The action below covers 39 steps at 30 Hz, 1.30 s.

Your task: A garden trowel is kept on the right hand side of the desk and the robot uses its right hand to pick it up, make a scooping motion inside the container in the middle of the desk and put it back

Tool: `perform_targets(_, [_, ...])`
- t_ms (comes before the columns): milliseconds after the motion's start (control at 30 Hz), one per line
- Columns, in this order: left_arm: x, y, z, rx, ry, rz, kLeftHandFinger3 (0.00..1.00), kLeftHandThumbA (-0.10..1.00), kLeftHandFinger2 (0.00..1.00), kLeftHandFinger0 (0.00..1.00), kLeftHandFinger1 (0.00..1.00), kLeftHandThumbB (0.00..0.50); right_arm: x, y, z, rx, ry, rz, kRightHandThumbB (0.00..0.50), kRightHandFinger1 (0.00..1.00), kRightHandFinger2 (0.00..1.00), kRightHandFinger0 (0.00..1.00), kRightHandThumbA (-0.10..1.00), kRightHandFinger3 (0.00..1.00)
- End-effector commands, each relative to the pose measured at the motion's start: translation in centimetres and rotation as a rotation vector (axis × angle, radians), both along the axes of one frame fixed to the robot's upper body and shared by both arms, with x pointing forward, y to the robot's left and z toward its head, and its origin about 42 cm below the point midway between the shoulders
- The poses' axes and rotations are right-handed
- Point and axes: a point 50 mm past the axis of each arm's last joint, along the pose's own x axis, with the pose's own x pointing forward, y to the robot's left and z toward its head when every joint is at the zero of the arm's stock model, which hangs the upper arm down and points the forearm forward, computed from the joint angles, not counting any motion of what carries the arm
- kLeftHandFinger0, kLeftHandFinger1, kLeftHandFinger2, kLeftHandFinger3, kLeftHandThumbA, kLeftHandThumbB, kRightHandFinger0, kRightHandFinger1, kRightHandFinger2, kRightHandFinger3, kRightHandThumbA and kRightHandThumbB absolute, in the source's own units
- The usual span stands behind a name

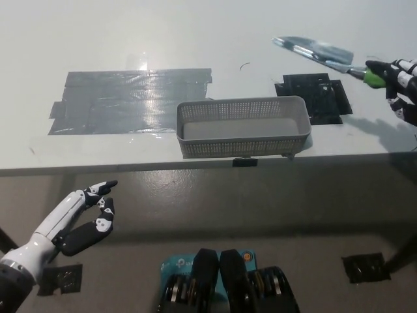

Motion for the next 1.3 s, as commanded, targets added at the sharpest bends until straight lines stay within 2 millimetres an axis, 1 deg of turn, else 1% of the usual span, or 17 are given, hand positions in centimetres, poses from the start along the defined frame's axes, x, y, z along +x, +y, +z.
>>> perform_targets(0, [0.3, 0.3, 2.0, 0.036, -0.055, -0.019, 0.84, -0.08, 1.0, 1.0, 1.0, 0.014, -0.8, 0.3, 4.2, -0.007, -0.166, 0.127, 0.19, 0.0, 0.47, 0.0, -0.1, 0.47])
perform_targets(133, [0.4, 0.2, 2.2, 0.036, -0.056, -0.021, 0.83, -0.08, 1.0, 1.0, 1.0, 0.01, -1.1, 0.7, 4.7, -0.039, -0.188, 0.164, 0.21, 0.0, 0.45, 0.0, -0.1, 0.44])
perform_targets(200, [0.4, 0.2, 2.4, 0.044, -0.058, -0.017, 0.84, -0.07, 1.0, 1.0, 1.0, 0.016, -1.1, 0.6, 4.6, -0.081, -0.194, 0.188, 0.256, 0.0, 0.39, 0.0, -0.1, 0.45])
perform_targets(233, [0.4, 0.2, 2.5, 0.045, -0.059, -0.018, 0.84, -0.07, 1.0, 1.0, 1.0, 0.016, -1.0, 0.5, 4.5, -0.096, -0.195, 0.194, 0.247, 0.0, 0.37, 0.0, -0.1, 0.44])
perform_targets(400, [0.7, 0.0, 3.1, 0.065, -0.072, -0.029, 0.84, -0.06, 1.0, 1.0, 1.0, 0.015, -0.6, -0.3, 4.1, -0.15, -0.195, 0.216, 0.212, 0.0, 0.44, 0.0, -0.1, 0.43])
perform_targets(467, [0.9, -0.1, 3.2, 0.066, -0.067, -0.028, 0.89, -0.09, 1.0, 1.0, 1.0, 0.01, 0.0, -0.6, 4.4, -0.187, -0.198, 0.222, 0.26, 0.0, 0.43, 0.0, -0.1, 0.42])
perform_targets(533, [1.1, -0.2, 3.2, 0.065, -0.08, -0.031, 0.89, -0.09, 1.0, 1.0, 1.0, 0.015, 0.4, -0.9, 4.6, -0.23, -0.207, 0.231, 0.262, 0.0, 0.44, 0.0, -0.1, 0.42])
perform_targets(600, [1.2, -0.2, 3.3, 0.068, -0.082, -0.03, 0.87, -0.09, 1.0, 1.0, 1.0, 0.015, 0.5, -1.0, 4.7, -0.244, -0.21, 0.244, 0.268, 0.0, 0.31, 0.0, -0.1, 0.34])
perform_targets(667, [1.3, -0.2, 3.4, 0.075, -0.079, -0.029, 0.87, -0.08, 1.0, 1.0, 1.0, 0.013, 0.7, -1.4, 4.4, -0.269, -0.19, 0.238, 0.256, 0.0, 0.26, 0.0, -0.1, 0.22])
perform_targets(767, [1.4, -0.2, 3.4, 0.087, -0.072, -0.028, 0.88, -0.04, 1.0, 1.0, 1.0, 0.017, 0.8, -2.1, 4.0, -0.29, -0.179, 0.234, 0.247, 0.0, 0.17, 0.0, -0.1, 0.19])
perform_targets(833, [1.5, -0.2, 3.5, 0.088, -0.077, -0.034, 0.89, -0.04, 1.0, 1.0, 1.0, 0.017, 1.0, -2.6, 4.2, -0.312, -0.175, 0.21, 0.242, 0.0, 0.02, 0.0, -0.1, 0.09])
perform_targets(900, [1.5, -0.1, 3.4, 0.094, -0.078, -0.032, 0.91, -0.02, 1.0, 1.0, 1.0, 0.022, 1.2, -2.8, 4.8, -0.328, -0.155, 0.194, 0.183, 0.0, 0.07, 0.0, -0.1, 0.09])
perform_targets(1033, [1.4, -0.1, 3.7, 0.111, -0.085, -0.036, 0.92, 0.0, 1.0, 1.0, 1.0, 0.021, 1.7, -2.8, 5.5, -0.343, -0.173, 0.231, 0.161, 0.0, 0.02, 0.0, -0.1, 0.09])
perform_targets(1067, [1.4, -0.1, 3.7, 0.111, -0.085, -0.033, 0.93, 0.02, 1.0, 1.0, 1.0, 0.025, 1.8, -2.5, 6.1, -0.386, -0.182, 0.242, 0.152, 0.0, 0.07, 0.0, -0.1, 0.14])
perform_targets(1167, [1.4, -0.4, 3.9, 0.111, -0.092, -0.038, 0.91, 0.01, 1.0, 1.0, 1.0, 0.029, 2.1, -1.6, 7.1, -0.428, -0.175, 0.269, 0.158, 0.0, 0.01, 0.0, -0.1, 0.17])
perform_targets(1200, [1.4, -0.6, 3.9, 0.102, -0.088, -0.04, 0.91, -0.01, 1.0, 1.0, 1.0, 0.027, 2.2, -1.2, 7.3, -0.439, -0.183, 0.288, 0.182, 0.0, 0.0, 0.0, -0.1, 0.19])
perform_targets(1267, [1.5, -0.8, 4.0, 0.104, -0.086, -0.039, 0.91, 0.0, 1.0, 1.0, 1.0, 0.033, 2.2, -0.9, 7.6, -0.464, -0.182, 0.307, 0.161, 0.0, 0.01, 0.0, -0.09, 0.28])
